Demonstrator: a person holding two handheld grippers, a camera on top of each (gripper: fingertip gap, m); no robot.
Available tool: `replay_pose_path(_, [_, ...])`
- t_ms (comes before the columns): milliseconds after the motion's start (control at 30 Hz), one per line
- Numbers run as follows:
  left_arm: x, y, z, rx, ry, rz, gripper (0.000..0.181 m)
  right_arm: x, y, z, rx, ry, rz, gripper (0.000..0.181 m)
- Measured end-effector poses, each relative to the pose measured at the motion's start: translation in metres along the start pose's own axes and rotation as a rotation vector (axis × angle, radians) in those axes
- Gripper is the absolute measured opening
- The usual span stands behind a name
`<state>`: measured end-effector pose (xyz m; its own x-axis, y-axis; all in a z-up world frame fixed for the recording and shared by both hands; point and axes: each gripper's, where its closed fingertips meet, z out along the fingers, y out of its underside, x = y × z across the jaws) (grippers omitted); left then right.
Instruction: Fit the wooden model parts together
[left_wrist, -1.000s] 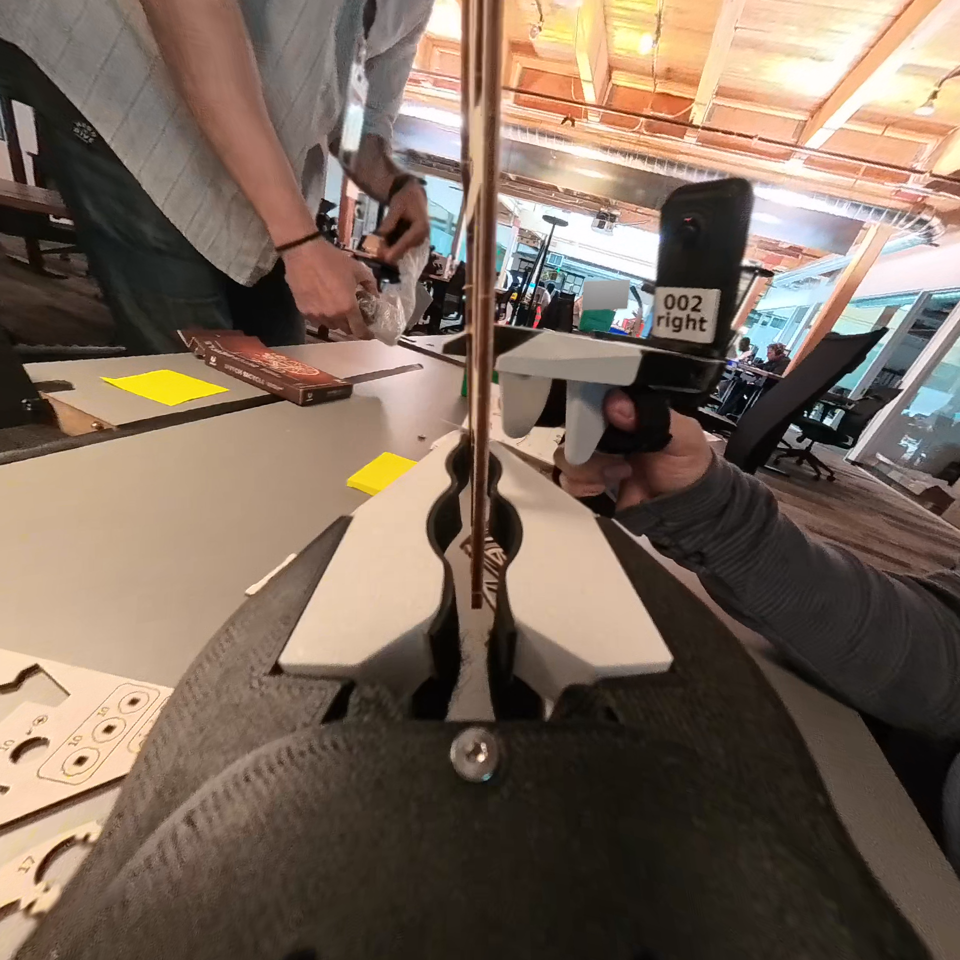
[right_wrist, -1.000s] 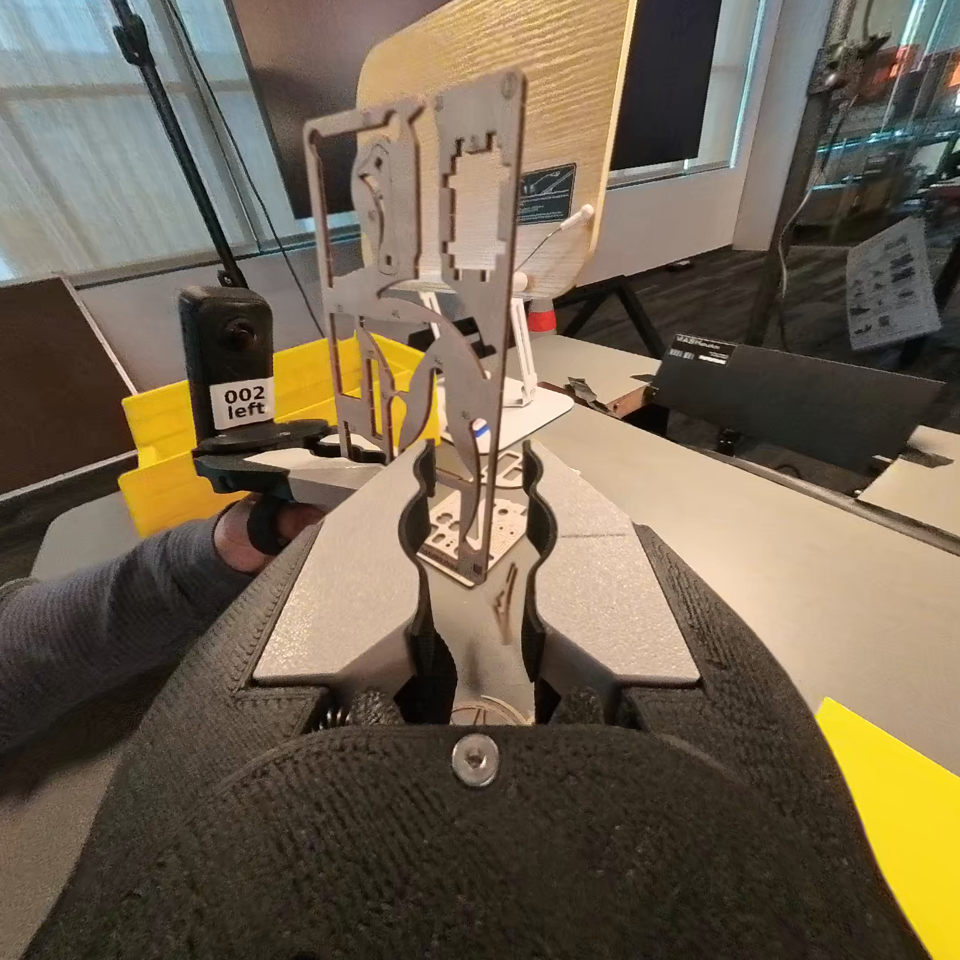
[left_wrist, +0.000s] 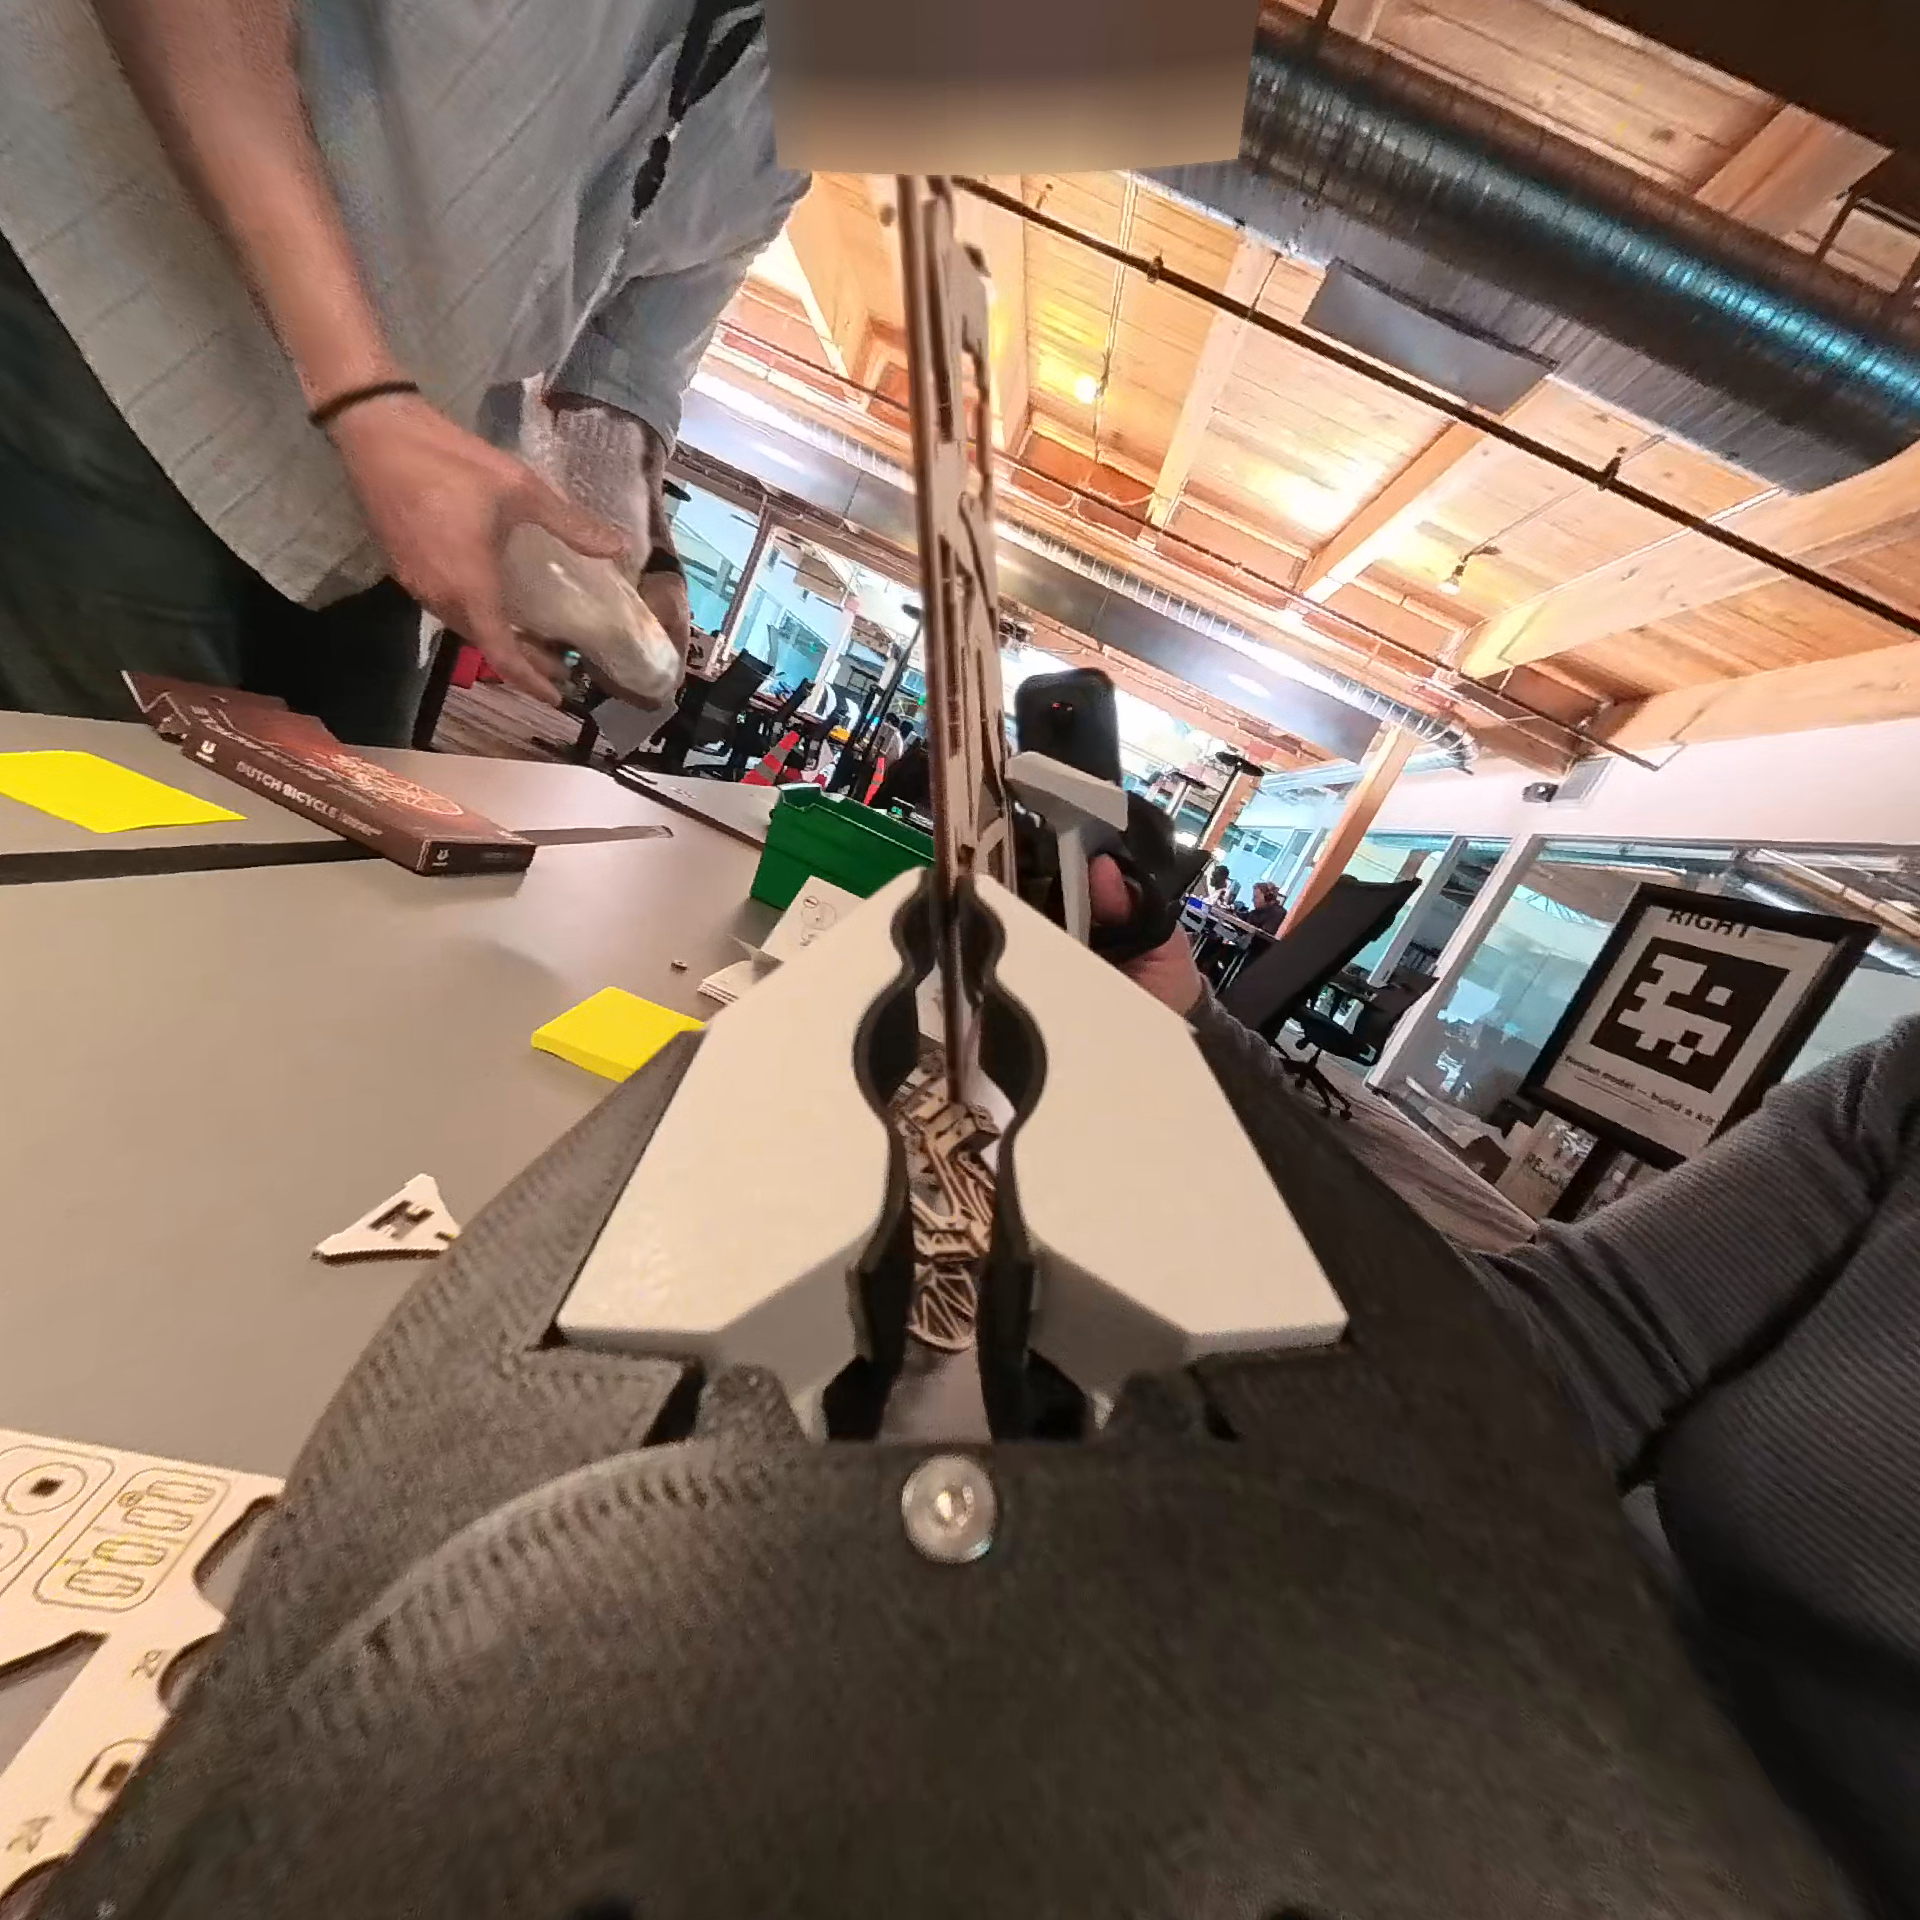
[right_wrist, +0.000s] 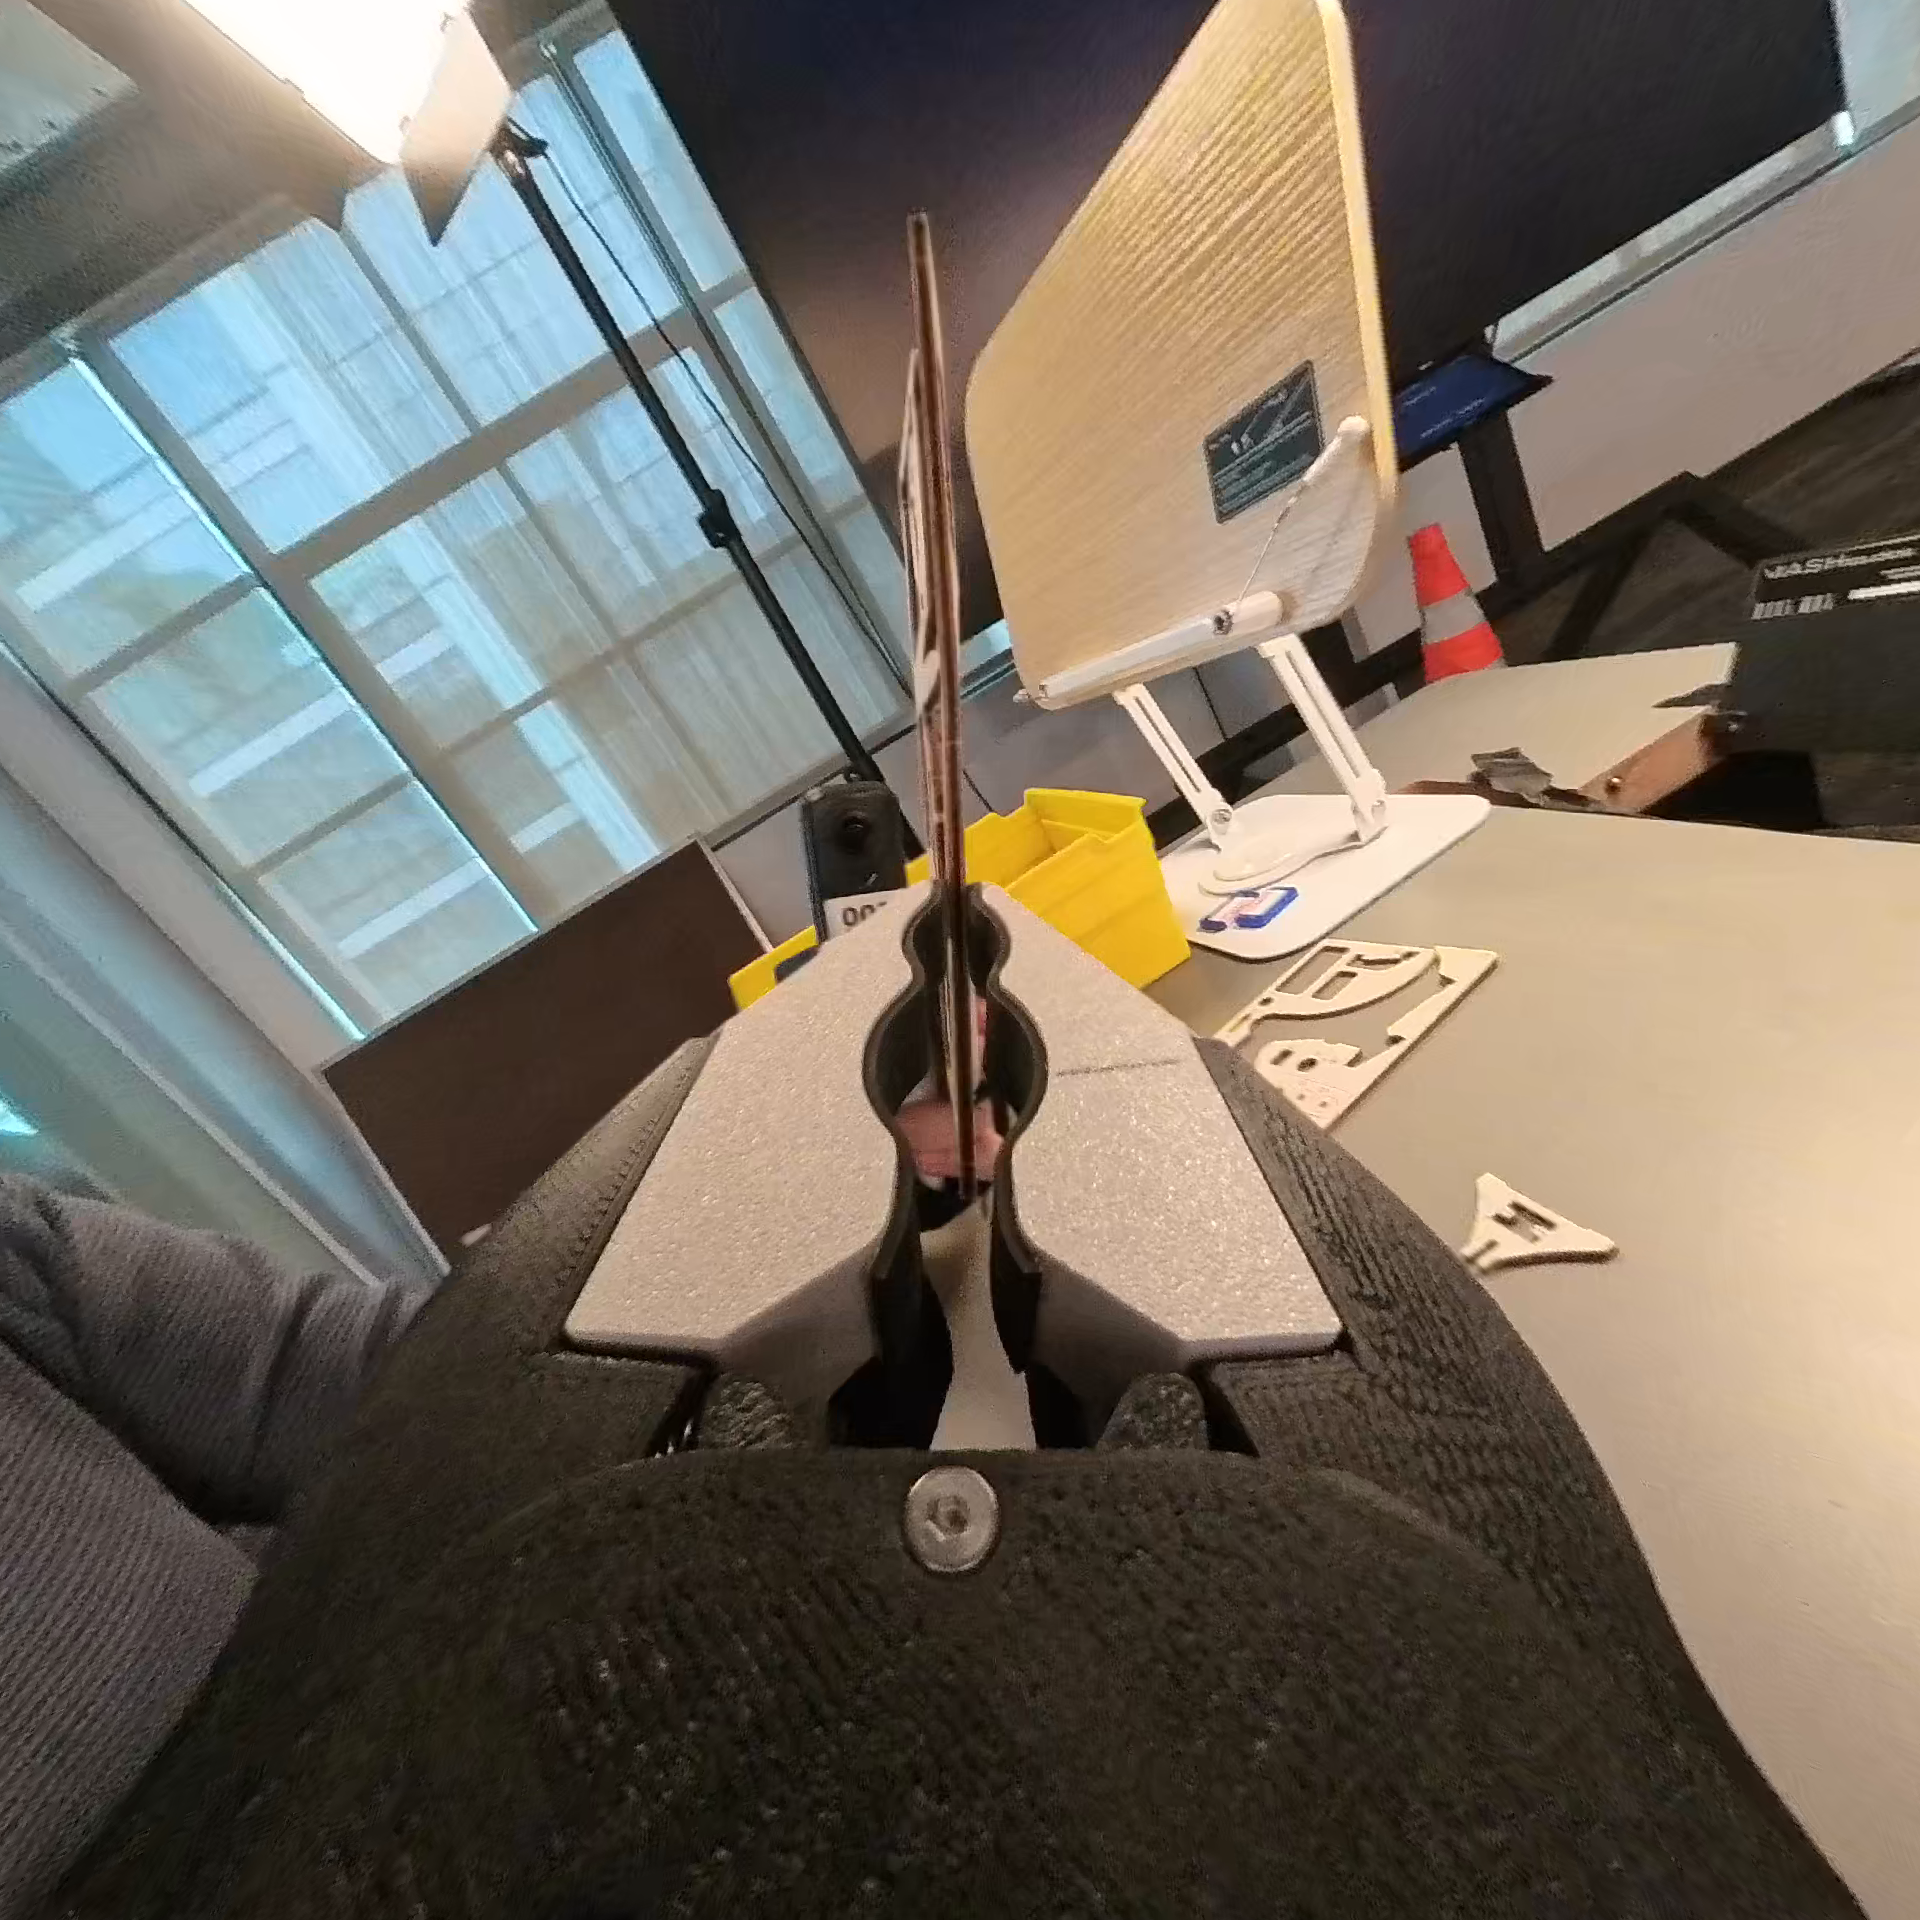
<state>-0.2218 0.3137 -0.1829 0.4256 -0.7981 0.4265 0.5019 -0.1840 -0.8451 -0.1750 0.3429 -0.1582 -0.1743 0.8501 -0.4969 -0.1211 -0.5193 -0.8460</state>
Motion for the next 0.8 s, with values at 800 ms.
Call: replay_pose_path(800, [-0.128, 0.023, -0.072, 0.048, -0.81, -0.291, 0.001, 0.024, -0.039, -0.249, 0.112, 1.013, -1.193, 0.008])
